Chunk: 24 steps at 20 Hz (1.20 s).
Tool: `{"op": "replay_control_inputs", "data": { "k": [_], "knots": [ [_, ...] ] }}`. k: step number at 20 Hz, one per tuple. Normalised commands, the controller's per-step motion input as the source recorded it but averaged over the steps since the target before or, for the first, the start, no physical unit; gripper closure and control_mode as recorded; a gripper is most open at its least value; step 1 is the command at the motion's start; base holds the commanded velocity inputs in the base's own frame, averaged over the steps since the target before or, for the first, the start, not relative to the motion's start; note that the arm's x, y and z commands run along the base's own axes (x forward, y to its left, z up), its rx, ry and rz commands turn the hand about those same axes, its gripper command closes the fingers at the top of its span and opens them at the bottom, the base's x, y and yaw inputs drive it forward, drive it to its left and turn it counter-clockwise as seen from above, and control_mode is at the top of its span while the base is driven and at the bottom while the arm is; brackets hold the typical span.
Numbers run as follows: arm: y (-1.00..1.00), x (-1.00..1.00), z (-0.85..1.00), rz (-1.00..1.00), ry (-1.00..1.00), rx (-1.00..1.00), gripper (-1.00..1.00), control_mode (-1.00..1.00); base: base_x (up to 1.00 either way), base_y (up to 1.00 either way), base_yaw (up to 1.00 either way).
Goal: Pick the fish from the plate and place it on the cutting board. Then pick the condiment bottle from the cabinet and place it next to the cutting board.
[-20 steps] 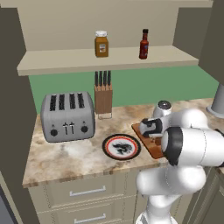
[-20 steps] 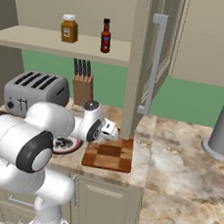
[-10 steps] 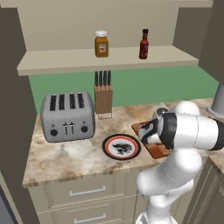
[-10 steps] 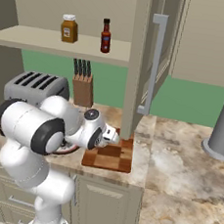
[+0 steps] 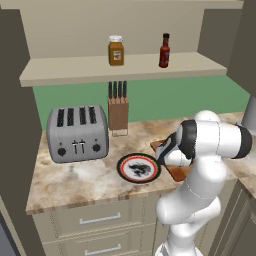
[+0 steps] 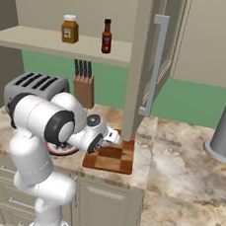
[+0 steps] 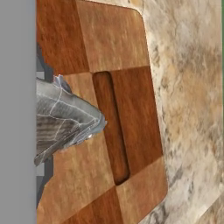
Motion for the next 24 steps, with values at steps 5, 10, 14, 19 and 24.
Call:
{"op": "replay_control_inputs", "data": {
  "k": [5,10,14,19,24],
  "knots": [
    [-0.18,0.06,0.00,0.00,0.00,0.00,-1.00,-1.00,0.00,0.00,0.00],
    [-0.08,-0.02,0.12,0.00,0.04,0.00,-1.00,-1.00,0.00,0.00,0.00],
    [0.00,-0.01,0.11,0.00,0.02,0.00,-1.00,-1.00,0.00,0.00,0.00],
    [0.00,0.00,0.20,0.00,0.04,0.00,-1.00,-1.00,0.00,0.00,0.00],
    [0.00,0.00,0.32,0.00,0.04,0.00,-1.00,-1.00,0.00,0.00,0.00]
  ]
}}
